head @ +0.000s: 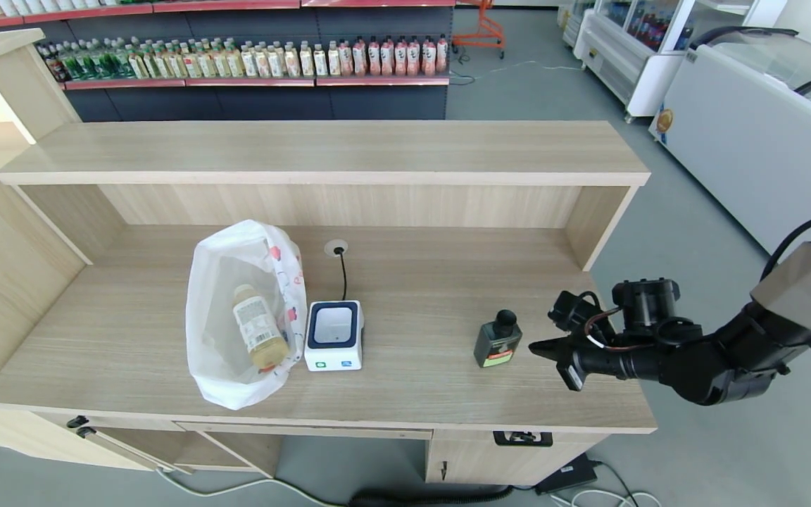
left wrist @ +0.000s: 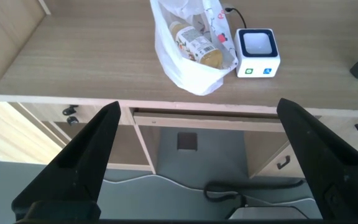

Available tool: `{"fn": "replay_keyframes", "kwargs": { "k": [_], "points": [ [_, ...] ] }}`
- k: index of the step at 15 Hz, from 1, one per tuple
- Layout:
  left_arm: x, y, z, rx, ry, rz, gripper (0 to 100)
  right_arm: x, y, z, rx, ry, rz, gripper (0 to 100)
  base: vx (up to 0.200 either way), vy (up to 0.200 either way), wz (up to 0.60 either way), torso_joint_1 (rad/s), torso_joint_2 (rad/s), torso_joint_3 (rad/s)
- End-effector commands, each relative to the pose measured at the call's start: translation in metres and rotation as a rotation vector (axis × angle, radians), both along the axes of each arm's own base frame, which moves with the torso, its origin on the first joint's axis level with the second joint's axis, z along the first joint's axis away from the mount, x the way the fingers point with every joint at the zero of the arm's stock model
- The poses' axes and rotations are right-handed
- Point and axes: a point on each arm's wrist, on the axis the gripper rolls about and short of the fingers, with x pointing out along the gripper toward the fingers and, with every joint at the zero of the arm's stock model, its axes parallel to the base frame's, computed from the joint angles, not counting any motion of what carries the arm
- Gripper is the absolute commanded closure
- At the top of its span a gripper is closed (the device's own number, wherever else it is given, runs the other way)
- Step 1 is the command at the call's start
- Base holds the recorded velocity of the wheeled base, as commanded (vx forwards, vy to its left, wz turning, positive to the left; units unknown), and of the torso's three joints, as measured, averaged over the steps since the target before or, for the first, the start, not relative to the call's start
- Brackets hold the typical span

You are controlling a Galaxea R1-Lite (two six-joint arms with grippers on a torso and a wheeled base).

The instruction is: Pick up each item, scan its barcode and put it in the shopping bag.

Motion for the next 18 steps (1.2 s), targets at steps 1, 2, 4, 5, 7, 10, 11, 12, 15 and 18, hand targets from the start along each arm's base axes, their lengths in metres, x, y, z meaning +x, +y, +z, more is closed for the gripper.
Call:
{"fn": "replay_keyframes", "kwargs": {
  "k": [1,2,4,5,7,10,11,12,15,18],
  "points": [
    [0.000,0.000,0.000,-0.001,0.000,0.000,0,-0.009,-0.008,0.013,0.010,-0.026,-0.016,100,0.000,0.000,0.00,0.000,0.00,0.000],
    [0.000,0.000,0.000,0.000,0.000,0.000,0,-0.014,-0.011,0.017,0.010,-0.031,-0.024,100,0.000,0.000,0.00,0.000,0.00,0.000],
    [0.000,0.000,0.000,0.000,0.000,0.000,0,-0.038,-0.028,0.026,0.008,-0.030,-0.063,100,0.000,0.000,0.00,0.000,0.00,0.000],
    [0.000,0.000,0.000,0.000,0.000,0.000,0,-0.044,-0.034,0.030,0.010,-0.033,-0.074,0,0.000,0.000,0.00,0.000,0.00,0.000],
    [0.000,0.000,0.000,0.000,0.000,0.000,0,-0.040,-0.036,0.034,0.018,-0.053,-0.070,0,0.000,0.000,0.00,0.000,0.00,0.000],
    [0.000,0.000,0.000,-0.001,0.000,0.000,0,-0.016,-0.031,0.025,0.006,-0.071,-0.051,0,0.000,0.000,0.00,0.000,0.00,0.000],
    [0.000,0.000,0.000,-0.001,0.000,0.000,0,-0.010,-0.028,0.022,0.011,-0.063,-0.038,0,0.000,0.000,0.00,0.000,0.00,0.000],
    [0.000,0.000,0.000,0.000,0.000,0.000,0,-0.005,-0.026,0.017,0.023,-0.042,-0.016,0,0.000,0.000,0.00,0.000,0.00,0.000],
    [0.000,0.000,0.000,0.000,0.000,0.000,0,-0.002,-0.019,0.009,0.051,0.051,0.063,0,0.000,0.000,0.00,0.000,0.00,0.000],
    [0.000,0.000,0.000,-0.001,0.000,0.000,0,0.022,-0.006,0.003,0.052,0.025,0.088,0,0.000,0.000,0.00,0.000,0.00,0.000]
  ]
}}
